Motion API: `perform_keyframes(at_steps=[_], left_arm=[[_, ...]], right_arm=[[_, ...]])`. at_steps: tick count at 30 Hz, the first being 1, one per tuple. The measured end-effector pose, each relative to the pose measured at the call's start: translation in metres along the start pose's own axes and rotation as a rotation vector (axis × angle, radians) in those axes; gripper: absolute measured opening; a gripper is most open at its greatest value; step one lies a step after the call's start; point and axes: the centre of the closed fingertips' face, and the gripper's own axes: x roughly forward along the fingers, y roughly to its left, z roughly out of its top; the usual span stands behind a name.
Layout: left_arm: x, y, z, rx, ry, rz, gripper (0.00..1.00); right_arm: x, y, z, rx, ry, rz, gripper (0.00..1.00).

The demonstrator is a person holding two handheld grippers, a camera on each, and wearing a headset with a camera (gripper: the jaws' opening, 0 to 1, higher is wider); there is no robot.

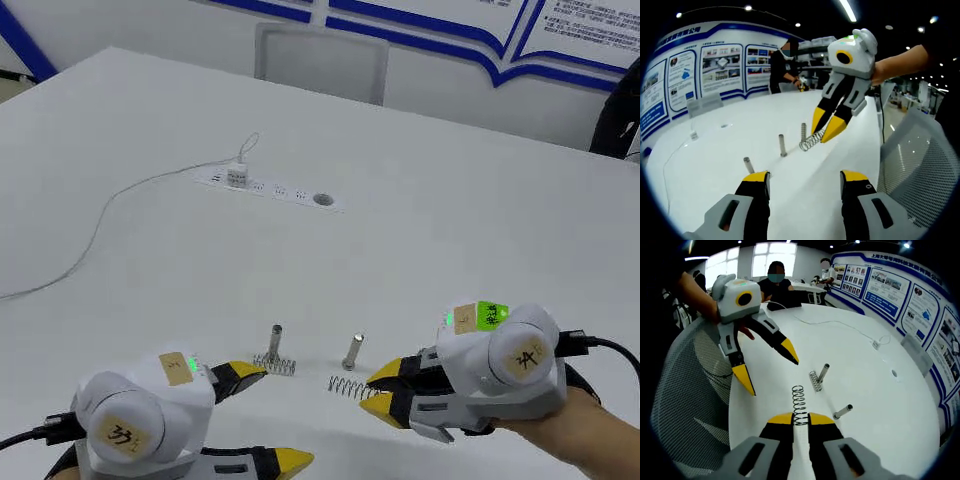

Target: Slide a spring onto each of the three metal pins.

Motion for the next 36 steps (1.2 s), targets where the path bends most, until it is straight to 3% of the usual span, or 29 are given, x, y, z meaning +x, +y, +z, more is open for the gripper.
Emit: perform_keyframes(at_steps=[9, 12, 16, 21, 27, 36], left_arm=[[0.003, -0.008, 0.025, 0.063, -0.022, -0.063, 0.55], [0.003, -0.017, 0.034, 0.082, -0.041, -0.121, 0.47], [0.003, -0.024, 0.033, 0.125, -0.014, -0.164, 0.38], [0.004, -0.03, 0.03, 0.188, 0.021, -0.202, 0.34], [0.005, -0.029, 0.036, 0.204, 0.019, -0.21, 0.28], [0.006, -0.028, 0.036, 0.238, 0.042, -0.221, 0.16]], right_arm=[[-0.005, 0.016, 0.019, -0.084, -0.019, 0.008, 0.11], [-0.007, 0.018, 0.021, -0.103, -0.017, 0.009, 0.11], [-0.01, 0.021, 0.023, -0.113, -0.02, 0.012, 0.11], [-0.012, 0.026, 0.021, -0.136, -0.012, 0.021, 0.11], [-0.013, 0.03, 0.022, -0.151, -0.013, 0.028, 0.11], [-0.014, 0.028, 0.025, -0.156, -0.021, 0.023, 0.11]])
